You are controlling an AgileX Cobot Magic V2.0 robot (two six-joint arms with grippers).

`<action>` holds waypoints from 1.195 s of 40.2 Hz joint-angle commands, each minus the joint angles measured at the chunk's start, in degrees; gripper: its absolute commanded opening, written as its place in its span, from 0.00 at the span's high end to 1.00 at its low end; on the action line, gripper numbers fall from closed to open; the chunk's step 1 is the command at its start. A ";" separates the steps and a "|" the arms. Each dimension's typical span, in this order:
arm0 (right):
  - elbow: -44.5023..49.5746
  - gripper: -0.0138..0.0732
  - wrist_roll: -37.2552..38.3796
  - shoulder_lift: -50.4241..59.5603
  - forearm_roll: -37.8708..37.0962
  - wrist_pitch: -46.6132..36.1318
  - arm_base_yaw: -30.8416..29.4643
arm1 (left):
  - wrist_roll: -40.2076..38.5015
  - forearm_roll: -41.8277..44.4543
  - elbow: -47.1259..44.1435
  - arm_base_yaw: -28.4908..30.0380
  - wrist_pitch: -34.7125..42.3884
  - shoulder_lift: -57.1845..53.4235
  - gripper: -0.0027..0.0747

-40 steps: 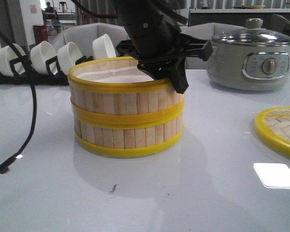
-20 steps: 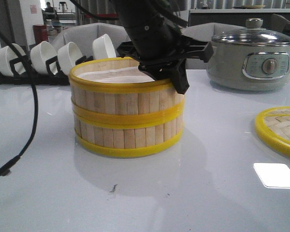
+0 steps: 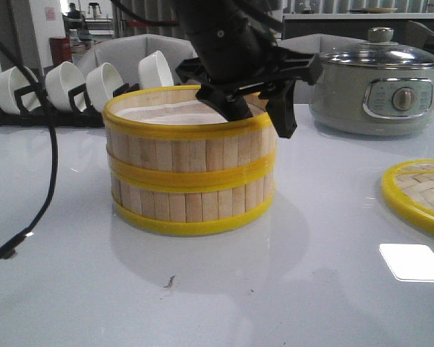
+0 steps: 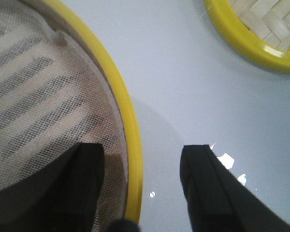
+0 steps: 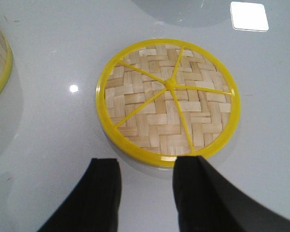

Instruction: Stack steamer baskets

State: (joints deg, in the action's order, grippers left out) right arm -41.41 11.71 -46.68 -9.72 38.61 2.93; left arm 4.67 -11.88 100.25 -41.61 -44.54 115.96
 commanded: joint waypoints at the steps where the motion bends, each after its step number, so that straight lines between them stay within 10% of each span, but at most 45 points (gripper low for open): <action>1: -2.02 0.41 -0.20 0.07 -0.37 -3.65 0.01 | -0.21 1.36 5.26 -0.18 0.82 -6.31 0.42; 9: -2.02 0.41 -0.20 0.07 -0.37 -3.70 0.01 | -0.21 5.05 12.91 2.91 -2.03 -11.03 0.87; 28: -2.02 0.41 -0.20 0.07 -0.37 -3.95 0.01 | -1.78 4.84 7.10 22.35 1.41 -29.94 0.85; 48: -2.02 0.41 -0.20 0.07 -0.37 -4.74 0.01 | -1.78 3.97 -40.26 35.15 19.66 -61.69 0.85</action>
State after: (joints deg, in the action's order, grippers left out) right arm -41.41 11.71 -46.68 -9.72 37.93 2.93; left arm 3.27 -6.90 65.79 -7.12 -32.32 59.49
